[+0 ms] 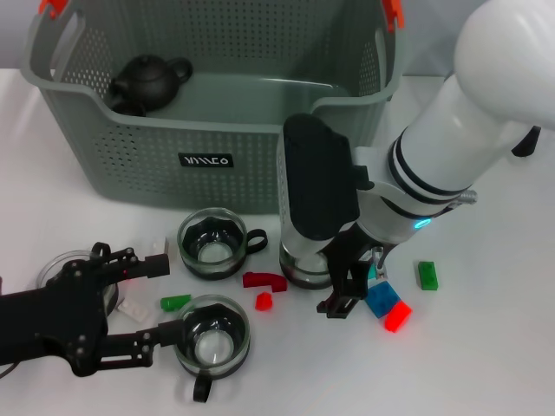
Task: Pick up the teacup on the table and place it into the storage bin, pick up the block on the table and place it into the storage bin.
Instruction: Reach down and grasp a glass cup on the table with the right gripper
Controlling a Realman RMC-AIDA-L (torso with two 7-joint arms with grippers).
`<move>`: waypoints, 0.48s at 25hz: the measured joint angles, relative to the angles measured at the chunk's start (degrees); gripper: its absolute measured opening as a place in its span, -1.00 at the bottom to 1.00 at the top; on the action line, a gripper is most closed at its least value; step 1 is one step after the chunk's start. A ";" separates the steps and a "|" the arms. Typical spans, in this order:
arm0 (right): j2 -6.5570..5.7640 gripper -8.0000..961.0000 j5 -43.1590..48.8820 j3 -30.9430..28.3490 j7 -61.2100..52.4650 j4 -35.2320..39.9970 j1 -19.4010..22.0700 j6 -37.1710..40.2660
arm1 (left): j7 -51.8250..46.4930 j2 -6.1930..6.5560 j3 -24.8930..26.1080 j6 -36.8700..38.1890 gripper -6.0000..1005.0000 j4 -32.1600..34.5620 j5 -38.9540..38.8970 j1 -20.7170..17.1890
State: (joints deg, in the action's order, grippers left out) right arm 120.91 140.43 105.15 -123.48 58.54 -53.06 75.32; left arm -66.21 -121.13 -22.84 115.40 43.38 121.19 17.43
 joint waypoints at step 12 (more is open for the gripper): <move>-0.24 0.80 -2.59 -0.21 -0.90 -1.36 -1.54 6.94 | -0.02 0.01 0.18 -0.29 0.68 0.04 0.00 0.31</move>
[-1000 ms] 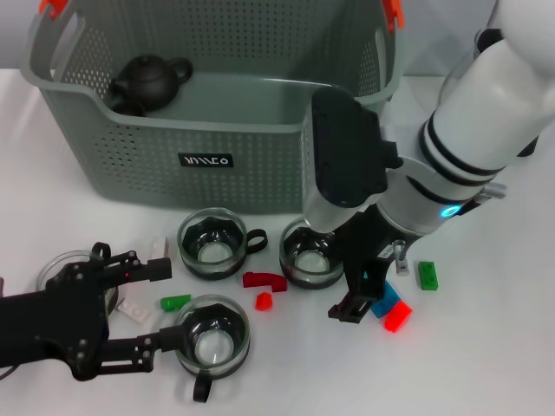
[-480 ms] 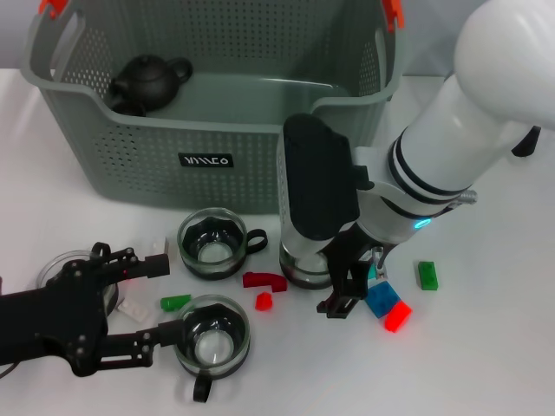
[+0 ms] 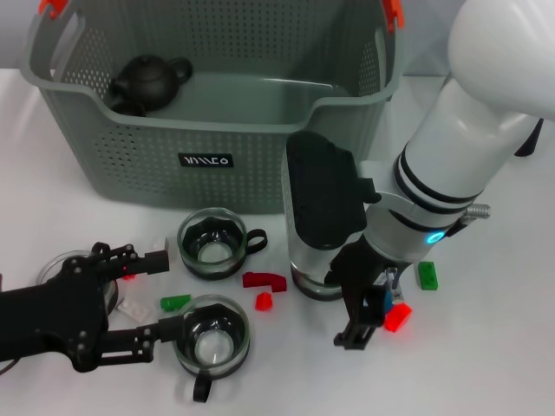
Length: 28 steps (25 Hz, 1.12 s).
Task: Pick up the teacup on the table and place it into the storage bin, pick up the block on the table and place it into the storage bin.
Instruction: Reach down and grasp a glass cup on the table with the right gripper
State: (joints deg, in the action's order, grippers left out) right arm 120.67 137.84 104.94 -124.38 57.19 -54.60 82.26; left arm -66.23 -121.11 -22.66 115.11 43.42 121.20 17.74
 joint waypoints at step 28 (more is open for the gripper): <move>-0.07 -0.34 0.49 0.38 0.03 -2.36 0.49 -4.91 | -0.04 0.00 0.87 -1.30 0.68 -0.51 -0.09 0.11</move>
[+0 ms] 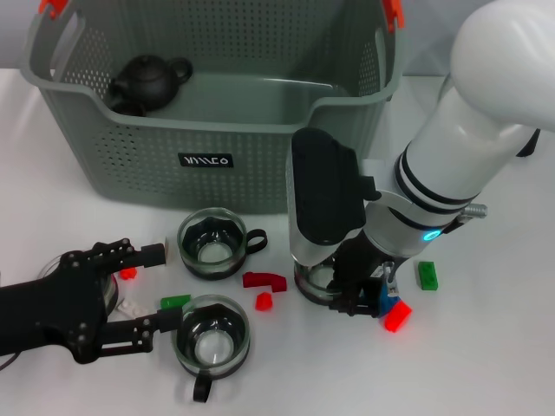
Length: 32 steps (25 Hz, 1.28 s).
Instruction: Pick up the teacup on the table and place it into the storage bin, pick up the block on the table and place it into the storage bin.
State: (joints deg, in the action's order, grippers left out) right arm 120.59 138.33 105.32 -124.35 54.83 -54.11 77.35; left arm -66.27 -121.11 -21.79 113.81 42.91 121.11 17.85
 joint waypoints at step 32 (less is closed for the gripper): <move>-3.07 -0.82 -35.17 -51.89 10.64 17.61 9.31 32.73 | -0.78 0.22 0.79 0.05 0.68 -0.09 -0.09 1.98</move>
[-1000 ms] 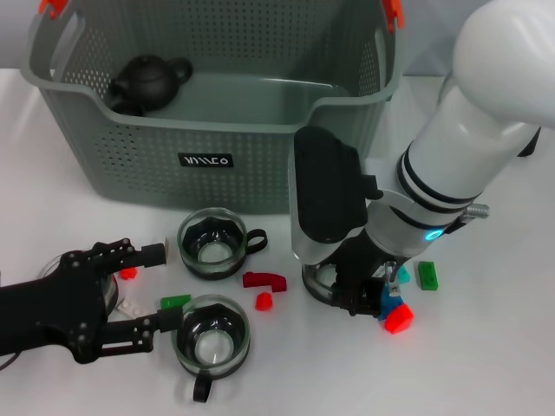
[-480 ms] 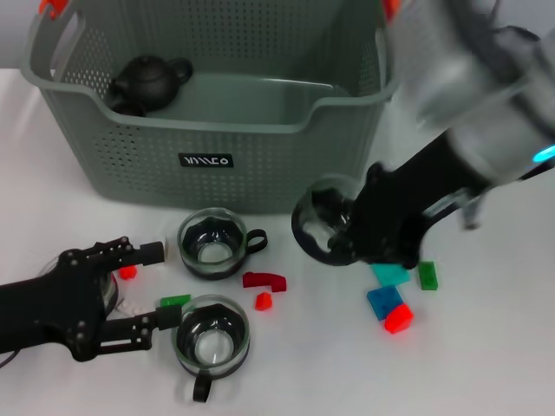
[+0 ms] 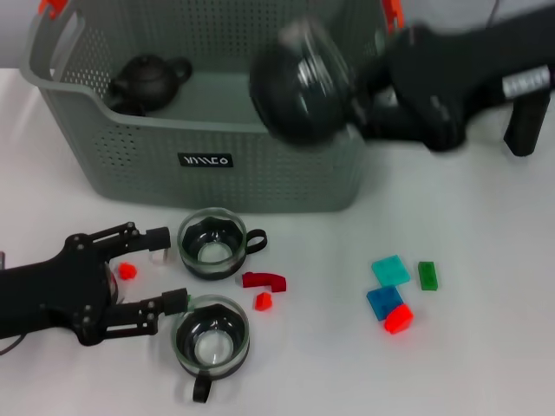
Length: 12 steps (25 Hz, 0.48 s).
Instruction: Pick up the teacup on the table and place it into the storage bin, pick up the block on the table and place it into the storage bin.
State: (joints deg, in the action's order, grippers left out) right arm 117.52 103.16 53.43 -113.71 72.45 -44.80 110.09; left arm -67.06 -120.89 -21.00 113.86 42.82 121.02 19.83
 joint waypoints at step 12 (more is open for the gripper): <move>1.13 -0.79 8.60 4.60 -11.46 0.34 -7.59 -33.34 | -0.45 -0.27 0.95 -0.03 0.68 -0.07 0.00 0.37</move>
State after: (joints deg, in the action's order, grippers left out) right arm 118.66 111.76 58.03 -125.17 72.79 -52.40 76.74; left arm -67.51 -121.16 -20.06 113.83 42.75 121.02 20.20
